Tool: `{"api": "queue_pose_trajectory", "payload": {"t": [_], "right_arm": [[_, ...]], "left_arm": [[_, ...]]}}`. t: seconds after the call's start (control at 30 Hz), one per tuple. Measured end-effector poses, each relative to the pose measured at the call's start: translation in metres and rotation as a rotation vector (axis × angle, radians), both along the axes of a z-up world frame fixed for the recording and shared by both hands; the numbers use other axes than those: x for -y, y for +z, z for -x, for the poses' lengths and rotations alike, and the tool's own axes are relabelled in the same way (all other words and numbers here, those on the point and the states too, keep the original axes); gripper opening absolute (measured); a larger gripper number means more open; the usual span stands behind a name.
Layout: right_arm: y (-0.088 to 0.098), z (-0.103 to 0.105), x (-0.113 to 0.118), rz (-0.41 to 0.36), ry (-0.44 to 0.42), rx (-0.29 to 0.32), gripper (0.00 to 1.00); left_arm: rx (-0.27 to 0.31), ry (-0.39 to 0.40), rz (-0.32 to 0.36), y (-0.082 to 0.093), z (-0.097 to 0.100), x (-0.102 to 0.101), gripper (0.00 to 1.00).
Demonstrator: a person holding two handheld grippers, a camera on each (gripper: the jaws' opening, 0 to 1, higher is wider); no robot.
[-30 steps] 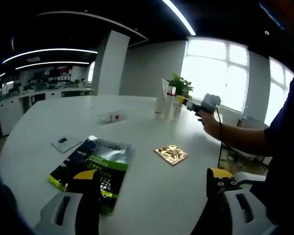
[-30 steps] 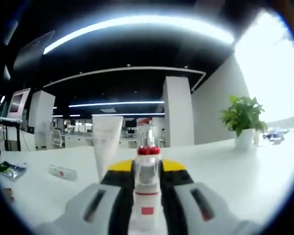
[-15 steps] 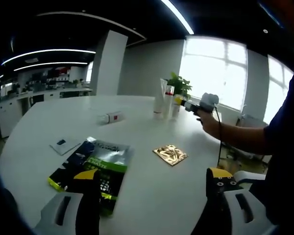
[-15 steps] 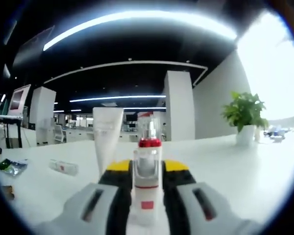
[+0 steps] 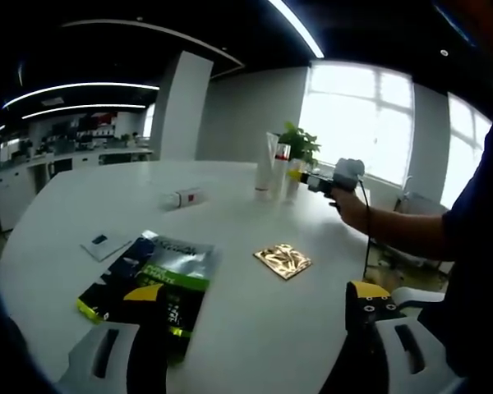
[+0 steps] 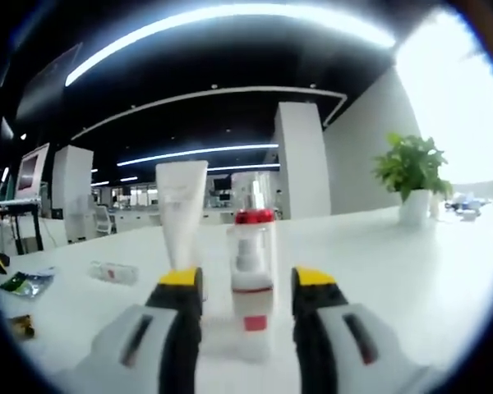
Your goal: Arrange the skincare products in the storage area until every visible bottle or jar stands upright without overlapping.
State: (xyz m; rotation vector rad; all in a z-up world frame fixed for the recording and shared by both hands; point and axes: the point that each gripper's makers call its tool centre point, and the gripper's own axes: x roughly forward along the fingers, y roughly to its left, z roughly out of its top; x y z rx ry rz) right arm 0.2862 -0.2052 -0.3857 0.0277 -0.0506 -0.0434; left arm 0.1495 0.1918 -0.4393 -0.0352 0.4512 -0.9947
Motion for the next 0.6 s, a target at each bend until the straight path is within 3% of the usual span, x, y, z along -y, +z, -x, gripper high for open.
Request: {"api": "queue_pose_trajectory", "payload": {"t": [0.6], "right_arm": [[-0.012, 0.017, -0.014, 0.007, 0.014, -0.055, 0.58]], "left_arm": [[-0.004, 0.005, 0.017, -0.002, 0.003, -0.003, 0.91]]}}
